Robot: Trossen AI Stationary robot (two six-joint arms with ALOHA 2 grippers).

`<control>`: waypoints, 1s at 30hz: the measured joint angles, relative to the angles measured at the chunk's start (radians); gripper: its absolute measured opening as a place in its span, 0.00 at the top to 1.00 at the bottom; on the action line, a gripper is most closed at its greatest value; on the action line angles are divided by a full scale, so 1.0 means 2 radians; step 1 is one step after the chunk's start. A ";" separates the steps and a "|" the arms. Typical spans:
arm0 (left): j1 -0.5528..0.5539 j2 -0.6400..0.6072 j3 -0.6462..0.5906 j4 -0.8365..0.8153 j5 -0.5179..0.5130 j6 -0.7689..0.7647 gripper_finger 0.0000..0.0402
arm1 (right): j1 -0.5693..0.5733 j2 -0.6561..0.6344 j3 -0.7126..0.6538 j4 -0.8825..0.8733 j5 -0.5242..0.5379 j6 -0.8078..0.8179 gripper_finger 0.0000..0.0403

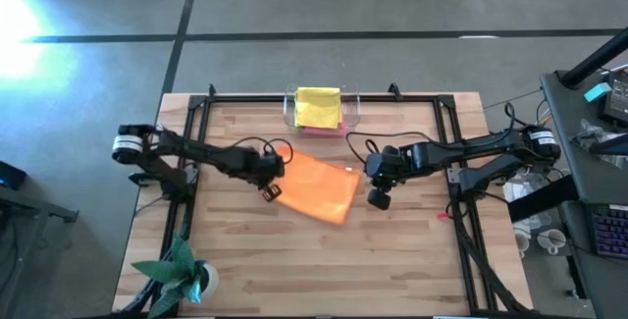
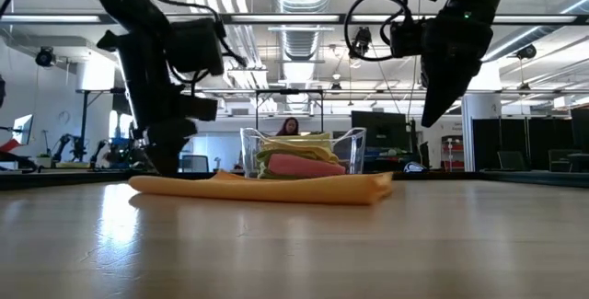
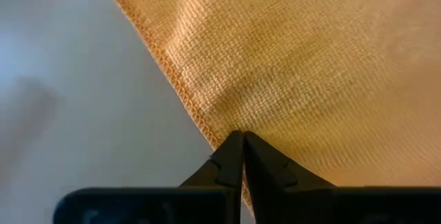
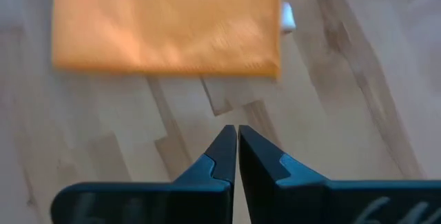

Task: Fold microfiber towels
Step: Fold the orange microfiber towel

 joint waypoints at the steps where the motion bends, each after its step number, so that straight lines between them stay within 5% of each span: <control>1: 0.010 0.000 0.002 -0.015 -0.011 0.021 1.00 | 0.000 0.000 0.000 0.000 0.001 0.007 0.98; 6: 0.060 0.001 0.010 -0.100 -0.056 0.104 1.00 | 0.000 0.000 0.000 0.000 0.020 0.049 0.98; 14: 0.071 -0.005 0.076 -0.147 -0.067 0.086 1.00 | 0.000 0.000 0.000 0.000 0.026 0.094 0.98; 22: -0.001 -0.007 0.110 0.052 0.019 0.017 1.00 | 0.000 0.000 0.000 0.000 0.026 0.101 0.98; 30: -0.083 0.030 0.106 0.180 0.025 0.015 1.00 | 0.000 0.000 0.000 0.000 0.026 0.074 0.98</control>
